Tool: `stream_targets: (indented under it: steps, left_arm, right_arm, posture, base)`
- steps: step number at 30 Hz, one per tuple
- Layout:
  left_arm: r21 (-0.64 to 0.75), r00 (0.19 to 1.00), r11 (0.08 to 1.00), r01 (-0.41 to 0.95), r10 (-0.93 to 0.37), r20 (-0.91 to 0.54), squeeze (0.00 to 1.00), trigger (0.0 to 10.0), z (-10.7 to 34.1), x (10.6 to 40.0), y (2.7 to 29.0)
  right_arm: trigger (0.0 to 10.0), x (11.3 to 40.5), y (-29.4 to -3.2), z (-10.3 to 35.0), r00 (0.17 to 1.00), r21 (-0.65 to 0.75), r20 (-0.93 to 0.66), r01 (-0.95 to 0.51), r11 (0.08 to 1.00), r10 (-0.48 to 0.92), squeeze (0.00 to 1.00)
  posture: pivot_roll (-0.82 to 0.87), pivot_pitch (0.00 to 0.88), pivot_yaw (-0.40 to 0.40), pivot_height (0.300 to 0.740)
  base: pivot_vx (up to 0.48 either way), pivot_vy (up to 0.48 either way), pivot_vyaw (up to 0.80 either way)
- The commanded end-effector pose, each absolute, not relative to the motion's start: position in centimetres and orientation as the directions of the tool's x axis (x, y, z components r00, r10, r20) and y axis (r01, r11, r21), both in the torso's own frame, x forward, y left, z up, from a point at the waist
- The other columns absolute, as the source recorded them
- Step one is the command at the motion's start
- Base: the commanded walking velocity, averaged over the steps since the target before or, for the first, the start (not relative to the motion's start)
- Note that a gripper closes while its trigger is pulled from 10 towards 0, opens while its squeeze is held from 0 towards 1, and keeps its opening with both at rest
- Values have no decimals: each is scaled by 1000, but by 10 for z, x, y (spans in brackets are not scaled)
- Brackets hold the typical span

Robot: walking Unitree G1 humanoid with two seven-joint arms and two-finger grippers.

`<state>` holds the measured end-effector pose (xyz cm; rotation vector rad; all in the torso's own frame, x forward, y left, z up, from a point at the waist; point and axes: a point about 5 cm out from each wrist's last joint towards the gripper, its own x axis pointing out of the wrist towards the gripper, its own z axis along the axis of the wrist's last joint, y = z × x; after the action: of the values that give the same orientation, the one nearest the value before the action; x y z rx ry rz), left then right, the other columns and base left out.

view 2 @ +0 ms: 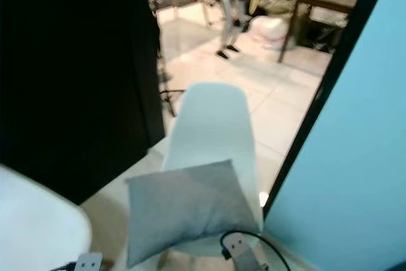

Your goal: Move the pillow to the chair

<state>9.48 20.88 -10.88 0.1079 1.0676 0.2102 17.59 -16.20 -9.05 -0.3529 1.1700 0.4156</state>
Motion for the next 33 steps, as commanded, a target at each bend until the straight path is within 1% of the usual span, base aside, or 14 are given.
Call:
stream_targets:
  steps: [1,9,20,25,33]
  left_arm:
    - [170,434,983,-68,182,-882,0,10000,-113,88,199]
    - [172,423,983,-59,181,-888,0,10000,-114,84,199]
    - [178,417,982,-56,185,-890,0,10000,-113,85,203]
    - [175,422,982,-76,191,-886,0,10000,-113,86,204]
    - [170,428,981,-90,192,-883,0,10000,-112,88,203]
  right_arm:
    - [10000,172,-160,-92,318,-50,-939,-499,865,129,0]
    - [10000,172,-157,-93,313,-60,-940,-543,837,136,0]
    - [10000,172,-163,-92,318,-71,-940,-541,838,125,0]
    - [10000,170,-164,-93,310,-68,-942,-547,834,126,0]
    - [10000,167,-168,-94,292,-65,-949,-550,833,119,0]
  posture:
    - [108,74,-92,740]
    - [119,62,-108,740]
    - [115,51,-105,740]
    - [114,55,-105,740]
    - [107,61,-107,740]
  base:
    - [-247,0,0]
    - [-249,0,0]
    - [-250,0,0]
    - [0,0,0]
    - [0,0,-700]
